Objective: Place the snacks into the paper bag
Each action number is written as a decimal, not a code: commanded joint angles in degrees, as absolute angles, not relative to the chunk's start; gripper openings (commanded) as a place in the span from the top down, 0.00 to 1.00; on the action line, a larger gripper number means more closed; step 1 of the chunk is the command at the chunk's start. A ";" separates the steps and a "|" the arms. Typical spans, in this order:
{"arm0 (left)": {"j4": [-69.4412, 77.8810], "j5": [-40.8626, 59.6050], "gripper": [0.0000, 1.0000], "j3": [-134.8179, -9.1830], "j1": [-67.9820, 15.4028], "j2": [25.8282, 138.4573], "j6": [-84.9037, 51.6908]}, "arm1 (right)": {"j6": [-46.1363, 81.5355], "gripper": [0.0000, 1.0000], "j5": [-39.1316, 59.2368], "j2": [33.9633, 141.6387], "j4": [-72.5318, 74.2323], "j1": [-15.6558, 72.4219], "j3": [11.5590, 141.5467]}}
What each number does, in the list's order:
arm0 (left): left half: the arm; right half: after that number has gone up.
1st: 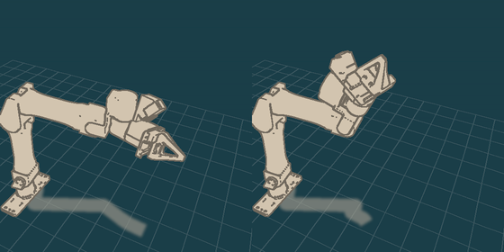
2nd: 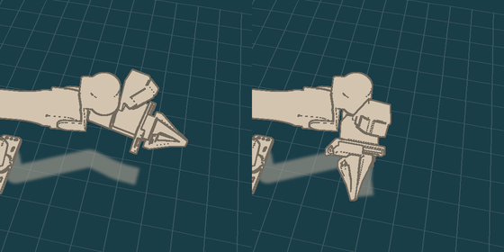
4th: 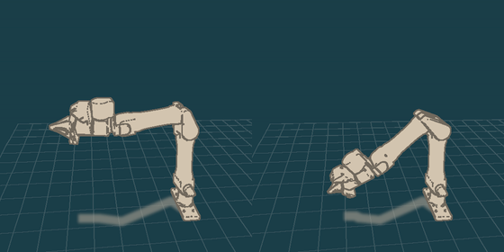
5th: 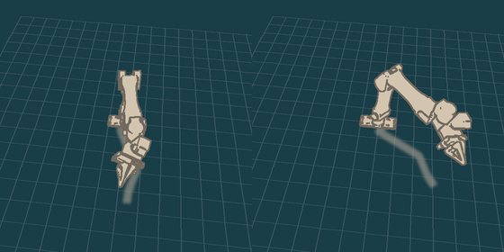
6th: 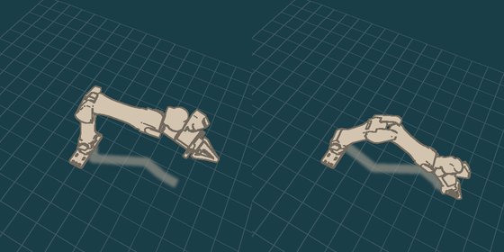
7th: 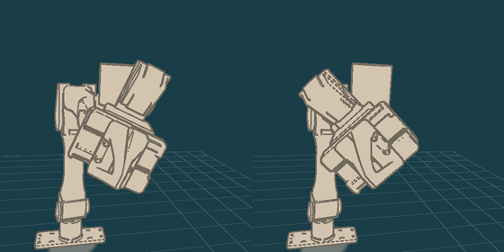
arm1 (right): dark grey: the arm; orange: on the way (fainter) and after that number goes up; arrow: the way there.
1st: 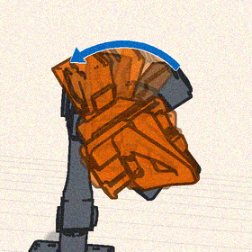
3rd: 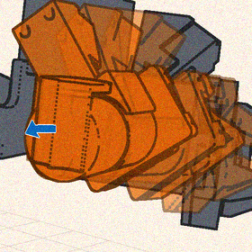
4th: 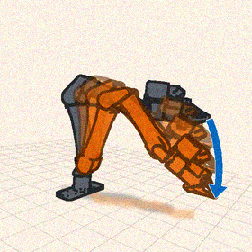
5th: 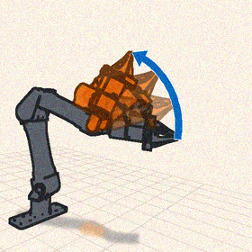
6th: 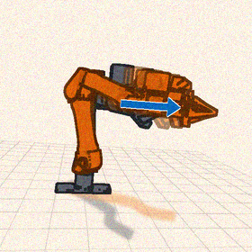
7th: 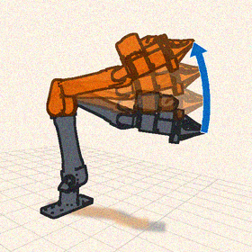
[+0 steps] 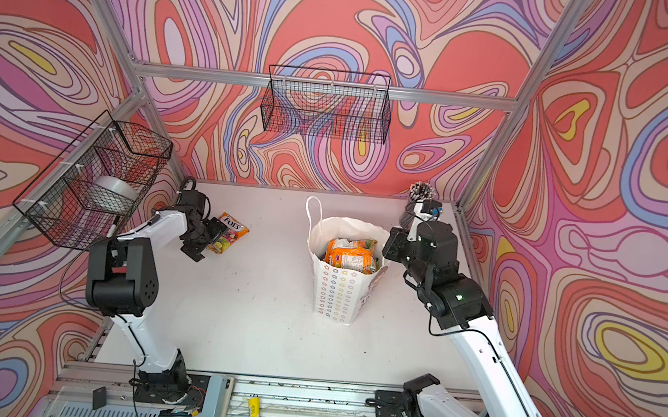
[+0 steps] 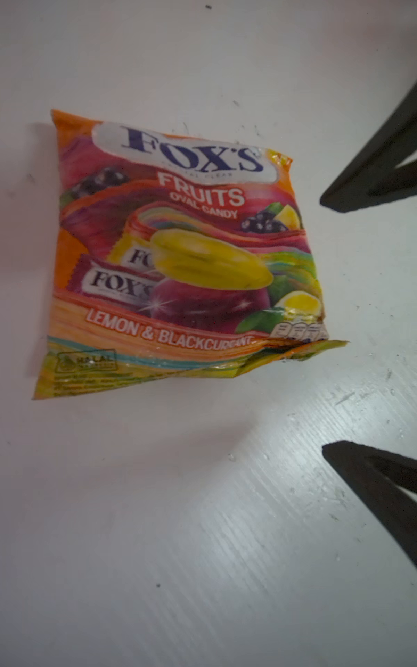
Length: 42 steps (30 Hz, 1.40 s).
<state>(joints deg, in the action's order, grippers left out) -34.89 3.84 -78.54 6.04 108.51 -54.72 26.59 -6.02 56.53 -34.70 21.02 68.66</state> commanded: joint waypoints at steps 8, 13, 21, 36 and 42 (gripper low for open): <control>-41.38 -0.82 0.11 -88.40 5.99 117.31 -58.00 | 26.56 1.00 -8.04 55.90 -34.34 20.83 68.86; -42.61 -0.68 0.12 -90.90 6.10 120.18 -57.53 | 27.02 1.00 -8.34 54.78 -35.31 20.83 68.91; -42.97 0.30 0.30 -92.93 6.76 123.51 -58.62 | 27.80 1.00 -8.06 53.90 -36.34 20.81 70.03; -27.25 8.26 0.80 -79.68 7.73 110.12 -58.27 | 28.12 1.00 -10.72 53.27 -38.57 20.83 70.22; -21.50 9.19 0.88 -68.71 7.73 94.23 -59.57 | 29.00 1.00 -9.66 53.70 -37.97 20.82 70.29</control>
<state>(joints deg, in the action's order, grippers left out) -26.46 8.29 -70.30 7.60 100.75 -58.35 28.38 -9.23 53.74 -39.22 21.02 69.10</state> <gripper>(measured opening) 0.135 0.047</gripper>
